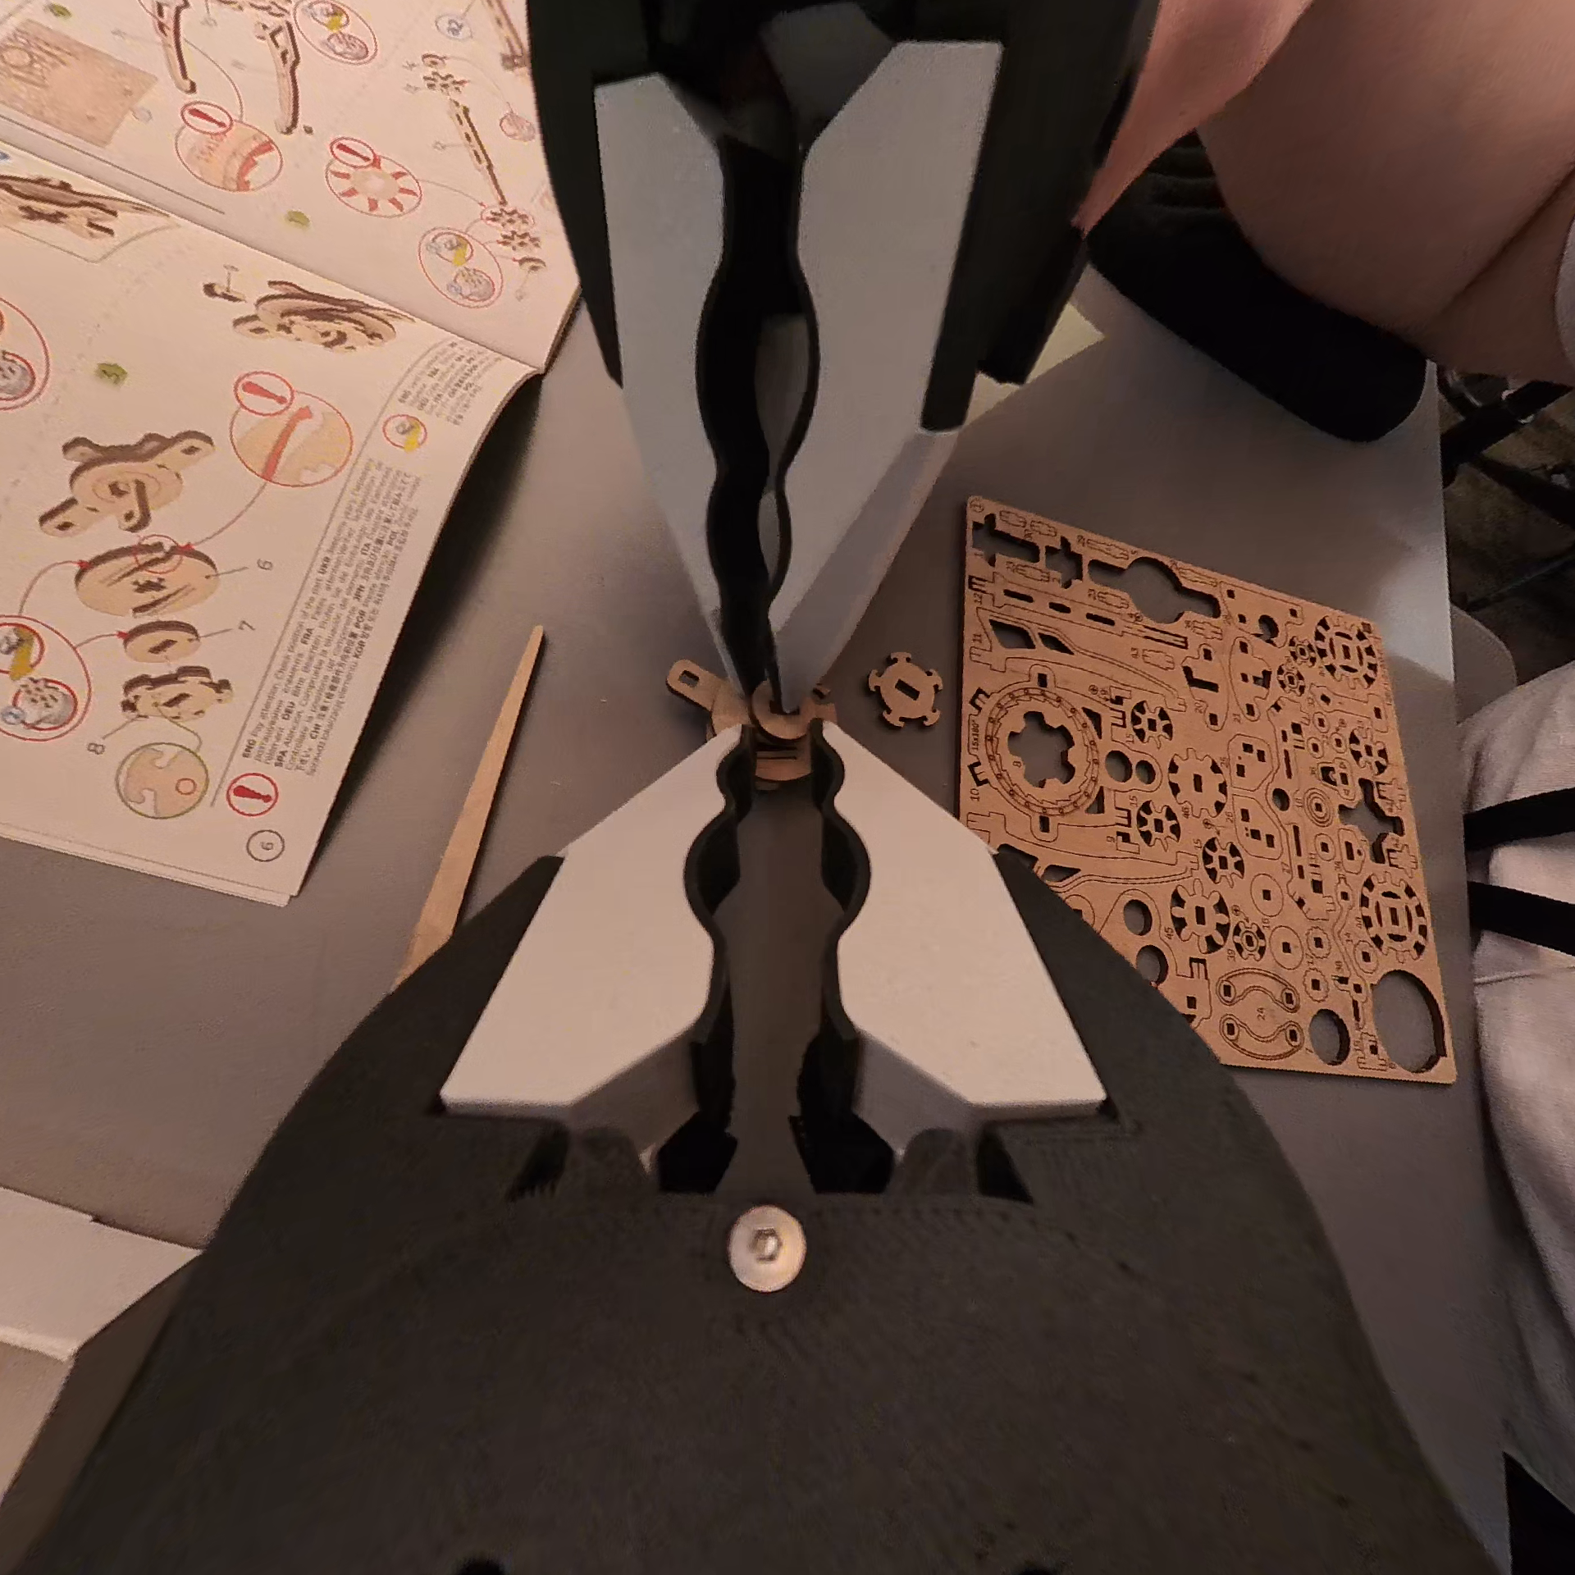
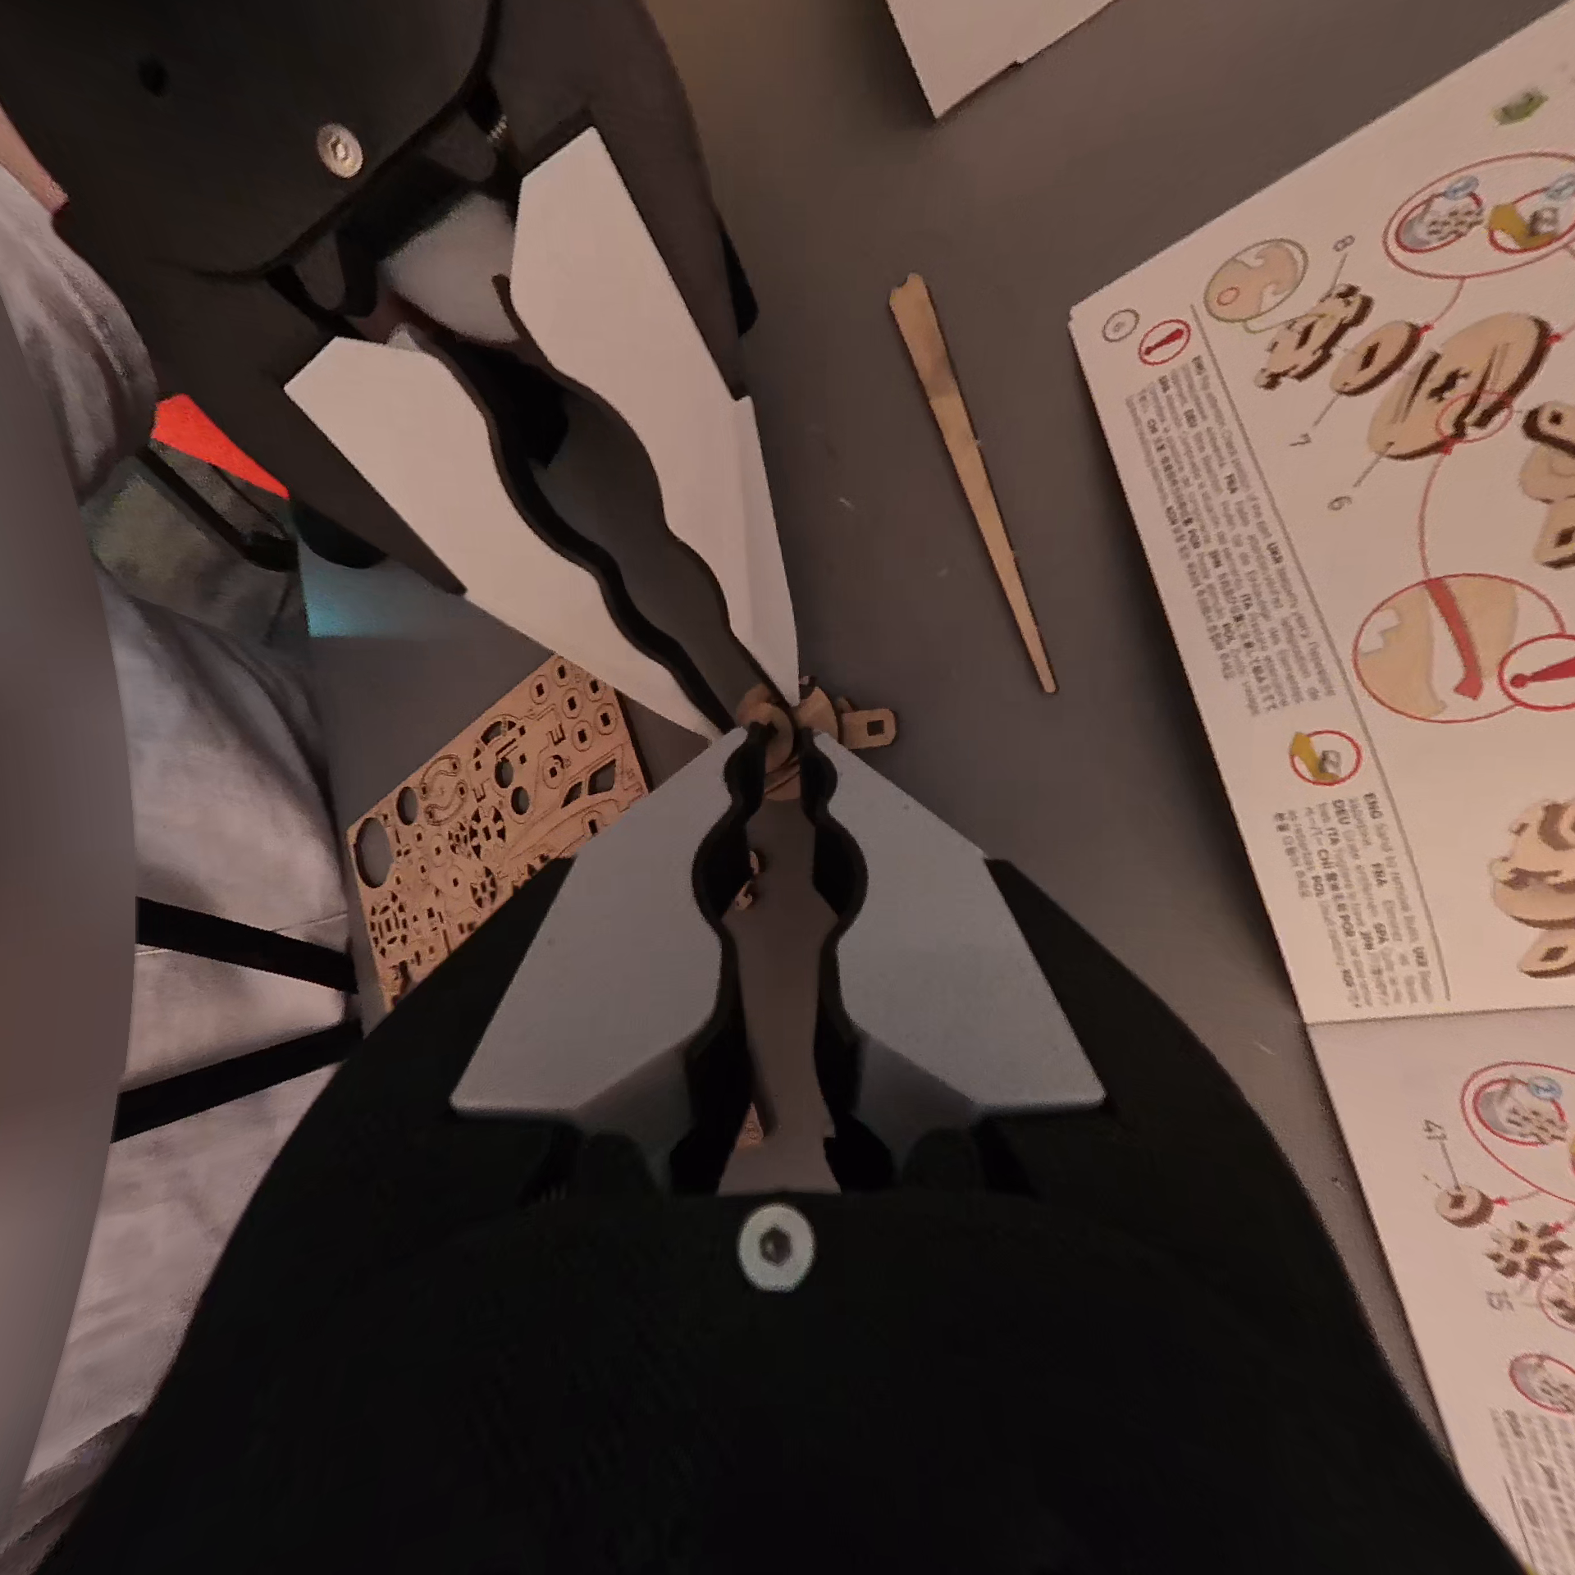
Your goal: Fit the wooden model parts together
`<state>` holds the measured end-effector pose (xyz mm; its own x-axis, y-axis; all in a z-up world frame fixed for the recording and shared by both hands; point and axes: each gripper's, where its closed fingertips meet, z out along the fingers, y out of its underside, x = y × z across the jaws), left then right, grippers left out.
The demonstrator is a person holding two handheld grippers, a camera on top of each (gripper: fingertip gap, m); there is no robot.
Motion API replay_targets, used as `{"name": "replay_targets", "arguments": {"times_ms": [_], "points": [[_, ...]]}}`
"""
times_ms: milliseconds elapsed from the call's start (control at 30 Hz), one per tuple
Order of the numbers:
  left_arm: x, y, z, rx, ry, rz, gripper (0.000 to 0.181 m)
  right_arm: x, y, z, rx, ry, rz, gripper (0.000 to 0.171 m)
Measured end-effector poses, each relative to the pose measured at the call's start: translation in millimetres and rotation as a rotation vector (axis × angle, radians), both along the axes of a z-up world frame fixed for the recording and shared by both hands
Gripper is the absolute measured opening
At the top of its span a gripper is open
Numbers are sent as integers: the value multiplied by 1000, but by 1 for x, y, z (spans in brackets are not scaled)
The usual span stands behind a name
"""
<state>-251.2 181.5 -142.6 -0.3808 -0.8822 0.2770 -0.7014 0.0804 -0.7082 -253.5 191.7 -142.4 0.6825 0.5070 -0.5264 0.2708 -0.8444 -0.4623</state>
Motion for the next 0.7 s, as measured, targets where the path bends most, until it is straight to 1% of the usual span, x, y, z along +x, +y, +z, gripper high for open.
{"name": "replay_targets", "arguments": {"times_ms": [133,367,433,600,700], "points": [[0,-1,1,-40,7,7,10,0,-1,0,37,-46,15,6],[-2,-4,3,-247,65,32,6,-2,-4,0,40,-5,-32,6],[-2,-4,3,-270,73,38,8,-2,-4,0,48,-3,-40,6],[-2,-4,2,-295,83,50,5,-4,-4,1,79,-16,-34,5],[-2,-4,2,-294,81,53,4,-5,-5,1,80,7,-36,5]]}}
